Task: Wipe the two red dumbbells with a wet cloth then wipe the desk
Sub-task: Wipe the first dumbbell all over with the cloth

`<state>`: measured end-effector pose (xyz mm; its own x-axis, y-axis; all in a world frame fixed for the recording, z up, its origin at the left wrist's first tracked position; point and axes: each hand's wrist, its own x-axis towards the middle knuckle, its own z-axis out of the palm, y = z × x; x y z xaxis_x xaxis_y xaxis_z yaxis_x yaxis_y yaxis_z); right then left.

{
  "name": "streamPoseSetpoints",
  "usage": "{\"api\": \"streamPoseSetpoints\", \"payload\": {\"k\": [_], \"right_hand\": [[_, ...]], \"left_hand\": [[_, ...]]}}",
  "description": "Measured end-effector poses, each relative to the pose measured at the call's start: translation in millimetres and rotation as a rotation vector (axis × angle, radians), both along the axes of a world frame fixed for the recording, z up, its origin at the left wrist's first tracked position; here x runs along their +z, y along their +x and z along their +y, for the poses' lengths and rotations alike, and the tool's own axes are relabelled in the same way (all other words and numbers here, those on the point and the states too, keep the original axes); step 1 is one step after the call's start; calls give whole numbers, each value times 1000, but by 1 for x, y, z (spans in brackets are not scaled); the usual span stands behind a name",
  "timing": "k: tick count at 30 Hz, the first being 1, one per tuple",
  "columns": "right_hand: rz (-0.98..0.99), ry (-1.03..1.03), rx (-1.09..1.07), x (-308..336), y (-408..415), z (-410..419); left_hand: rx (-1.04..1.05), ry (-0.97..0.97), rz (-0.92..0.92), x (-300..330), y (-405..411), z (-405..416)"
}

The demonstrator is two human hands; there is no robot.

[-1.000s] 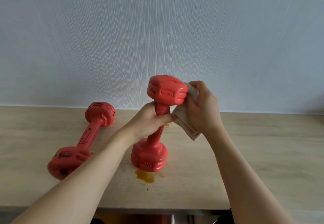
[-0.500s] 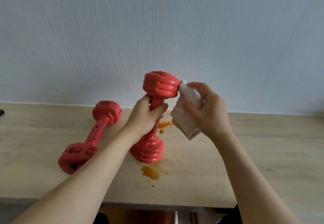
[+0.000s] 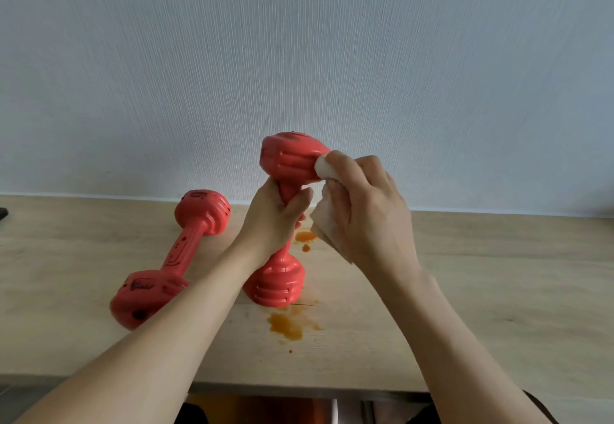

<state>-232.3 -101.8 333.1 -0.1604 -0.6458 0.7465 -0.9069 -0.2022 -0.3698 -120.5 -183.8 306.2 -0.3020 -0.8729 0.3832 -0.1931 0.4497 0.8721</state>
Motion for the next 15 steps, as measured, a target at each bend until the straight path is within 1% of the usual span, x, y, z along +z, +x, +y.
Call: {"api": "streamPoseSetpoints", "payload": {"k": [4,6,11,15], "right_hand": [[-98,78,-30,-3,-14,-5],[-80,59,-46,-1,-11,-2],[54,-34,-131,3,3,7],[30,-43,-209,1,2,1]], "left_hand": [[-4,-18,-57,-2,-2,2],[-1,-20,-59,-1,-2,3],[9,-69,-37,1,-3,5],[-3,-59,-39,-4,-6,2]]}}
